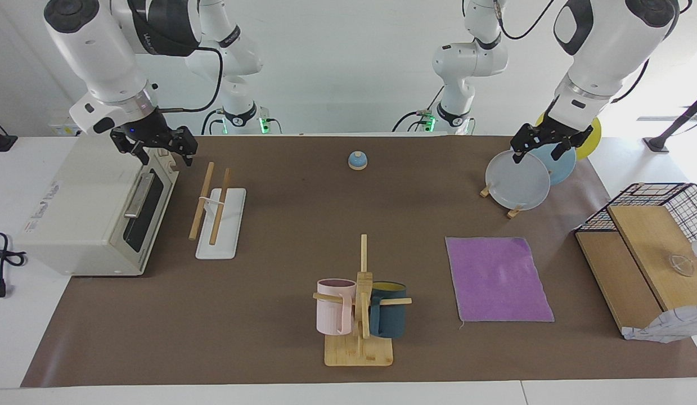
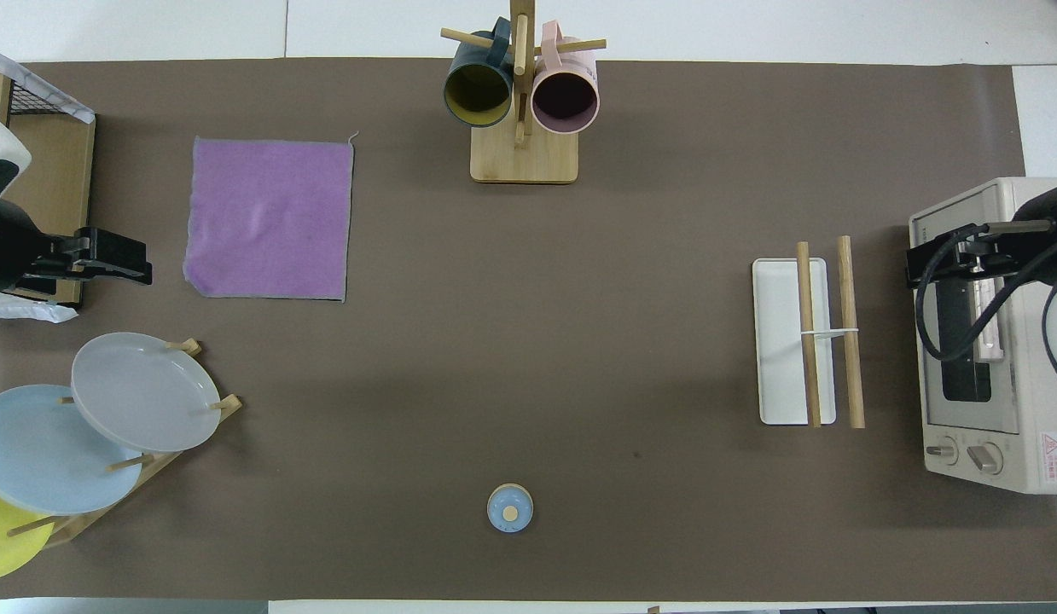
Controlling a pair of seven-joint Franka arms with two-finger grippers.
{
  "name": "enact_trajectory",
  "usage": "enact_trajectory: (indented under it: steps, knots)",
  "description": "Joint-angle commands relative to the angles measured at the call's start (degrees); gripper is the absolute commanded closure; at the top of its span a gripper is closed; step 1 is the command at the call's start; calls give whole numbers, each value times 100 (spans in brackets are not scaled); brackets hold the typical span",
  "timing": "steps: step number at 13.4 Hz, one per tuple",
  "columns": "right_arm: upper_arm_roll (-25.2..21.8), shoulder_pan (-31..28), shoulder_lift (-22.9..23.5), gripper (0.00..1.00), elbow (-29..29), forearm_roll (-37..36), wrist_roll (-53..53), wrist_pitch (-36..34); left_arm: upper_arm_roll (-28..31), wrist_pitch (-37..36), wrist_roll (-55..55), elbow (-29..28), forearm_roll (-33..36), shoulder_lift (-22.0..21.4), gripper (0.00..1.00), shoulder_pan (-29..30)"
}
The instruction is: Fold towel and hang on rack
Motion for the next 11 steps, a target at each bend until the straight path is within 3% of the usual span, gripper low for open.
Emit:
enact_trajectory:
  steps: [1,11]
  knots:
    - [-17,-24,-1,0,52,145,-111,-79,-16,-6,99,-6,-38,-61,0,73]
    - [-17,-33,-1,0,52,145,-111,-79,-33,-59,37,-68,-38,-114,0,55]
